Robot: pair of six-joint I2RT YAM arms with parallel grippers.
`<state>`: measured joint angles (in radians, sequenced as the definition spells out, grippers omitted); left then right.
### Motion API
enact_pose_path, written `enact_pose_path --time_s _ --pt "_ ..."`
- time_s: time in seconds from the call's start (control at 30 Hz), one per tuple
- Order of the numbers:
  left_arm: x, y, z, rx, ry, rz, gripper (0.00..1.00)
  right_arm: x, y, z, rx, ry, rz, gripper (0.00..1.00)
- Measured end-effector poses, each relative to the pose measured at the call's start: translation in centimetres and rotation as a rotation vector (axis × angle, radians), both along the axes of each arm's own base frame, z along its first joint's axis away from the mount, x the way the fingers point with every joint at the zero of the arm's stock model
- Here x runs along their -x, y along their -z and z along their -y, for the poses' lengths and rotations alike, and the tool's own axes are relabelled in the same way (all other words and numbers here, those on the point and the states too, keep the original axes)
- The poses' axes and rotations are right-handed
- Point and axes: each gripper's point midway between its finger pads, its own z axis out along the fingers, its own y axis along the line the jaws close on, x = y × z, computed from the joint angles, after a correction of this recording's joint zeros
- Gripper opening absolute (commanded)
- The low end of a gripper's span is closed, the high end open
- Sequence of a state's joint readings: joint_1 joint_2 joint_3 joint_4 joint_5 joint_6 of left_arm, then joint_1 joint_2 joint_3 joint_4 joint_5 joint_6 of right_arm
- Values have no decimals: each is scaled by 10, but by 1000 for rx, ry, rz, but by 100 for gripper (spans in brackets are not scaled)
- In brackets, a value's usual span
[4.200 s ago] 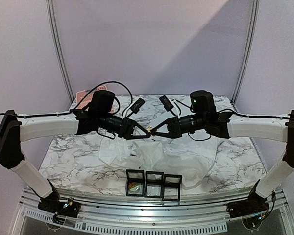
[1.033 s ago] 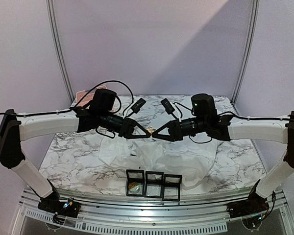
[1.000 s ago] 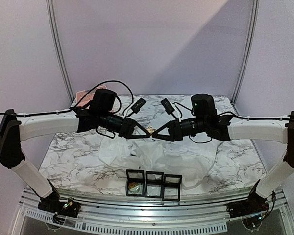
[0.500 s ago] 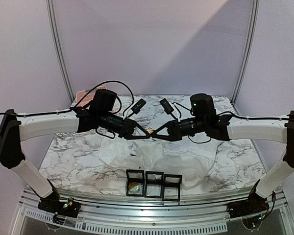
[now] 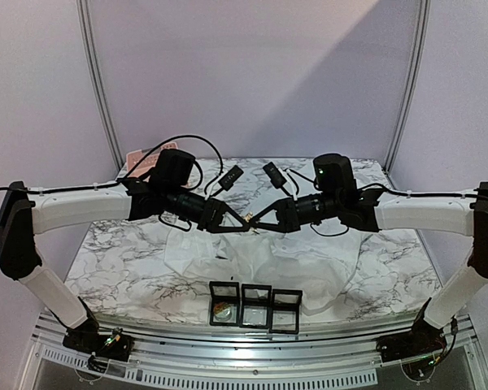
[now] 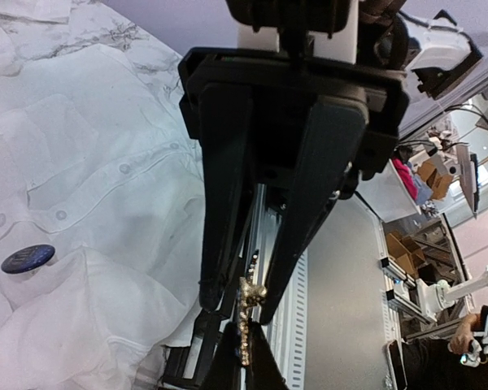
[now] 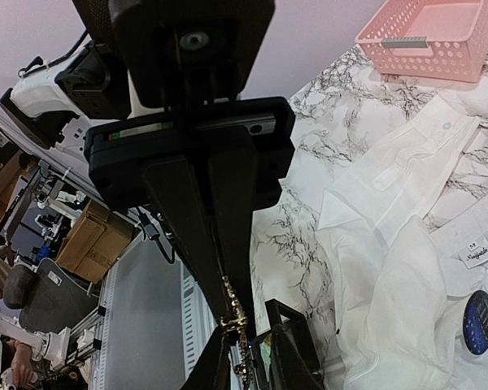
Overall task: Remove the brooch from the garment
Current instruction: Close the brooch at the center of the board.
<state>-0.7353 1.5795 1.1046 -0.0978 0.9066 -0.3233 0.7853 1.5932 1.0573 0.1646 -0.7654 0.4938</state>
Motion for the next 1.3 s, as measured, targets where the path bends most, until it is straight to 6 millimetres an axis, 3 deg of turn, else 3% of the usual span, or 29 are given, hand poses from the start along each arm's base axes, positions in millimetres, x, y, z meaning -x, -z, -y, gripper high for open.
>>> enact_pose_path --time_s 1.3 --pt "-7 9 -3 -47 -44 15 0 -12 6 0 34 67 -21 9"
